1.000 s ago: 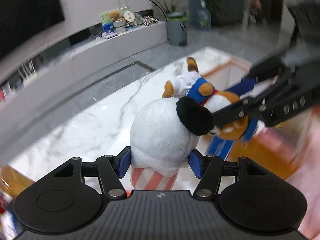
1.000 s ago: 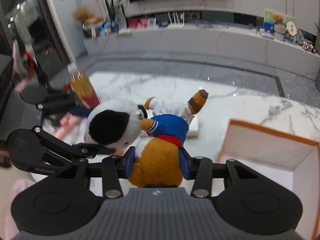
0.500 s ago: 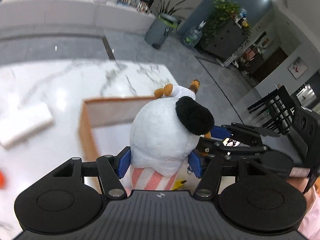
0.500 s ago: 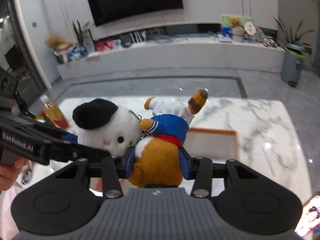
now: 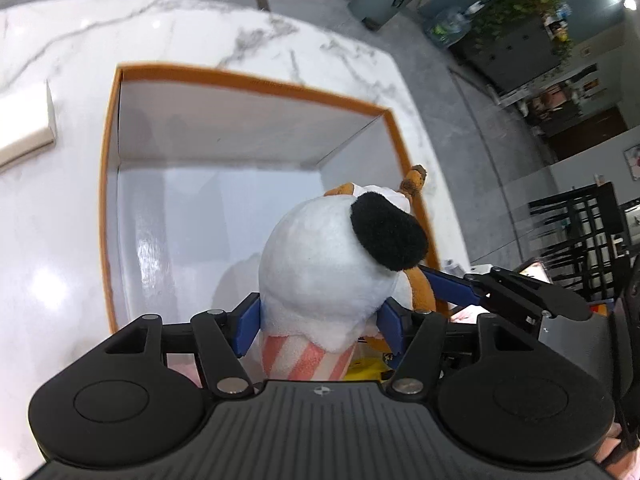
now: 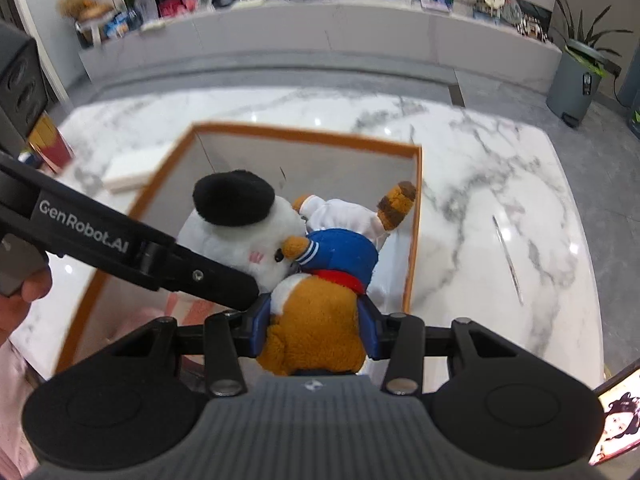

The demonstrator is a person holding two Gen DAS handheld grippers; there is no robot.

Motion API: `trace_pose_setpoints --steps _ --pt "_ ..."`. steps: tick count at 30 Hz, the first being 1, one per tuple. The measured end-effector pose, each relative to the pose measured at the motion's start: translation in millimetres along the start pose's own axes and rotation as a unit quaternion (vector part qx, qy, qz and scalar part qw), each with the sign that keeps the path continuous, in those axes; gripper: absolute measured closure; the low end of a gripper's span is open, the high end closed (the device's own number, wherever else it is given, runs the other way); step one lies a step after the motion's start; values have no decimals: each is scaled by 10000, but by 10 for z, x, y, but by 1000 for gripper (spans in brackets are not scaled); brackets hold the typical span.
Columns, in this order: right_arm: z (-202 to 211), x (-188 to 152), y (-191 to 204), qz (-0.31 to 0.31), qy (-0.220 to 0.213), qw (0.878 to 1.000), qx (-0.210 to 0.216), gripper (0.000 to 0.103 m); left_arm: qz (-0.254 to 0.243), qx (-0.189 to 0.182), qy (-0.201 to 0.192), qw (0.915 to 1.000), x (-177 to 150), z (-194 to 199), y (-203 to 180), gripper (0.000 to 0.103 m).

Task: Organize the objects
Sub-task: 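Carry both plush toys over the orange box and lower them inside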

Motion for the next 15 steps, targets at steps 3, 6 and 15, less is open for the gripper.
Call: trace_pose_setpoints --steps 3,6,15 --pt "-52 -58 -33 105 92 9998 -116 56 220 106 33 9997 -29 -60 50 30" --pt "-58 -64 -4 222 114 9990 -359 56 467 179 46 9987 -17 -115 99 30" --pt "-123 -179 333 872 98 9918 -924 52 348 526 145 9979 -52 -167 -19 26"
Point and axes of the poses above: each gripper's, at about its wrist camera, not at the fingertips, and z roughly against the way its jaws point, y to its left, x to its top, the point moved 1 cm from there along -z, roughly the way its jaws point, and after that the axes turned 3 degrees about x, right-handed, at the moved point
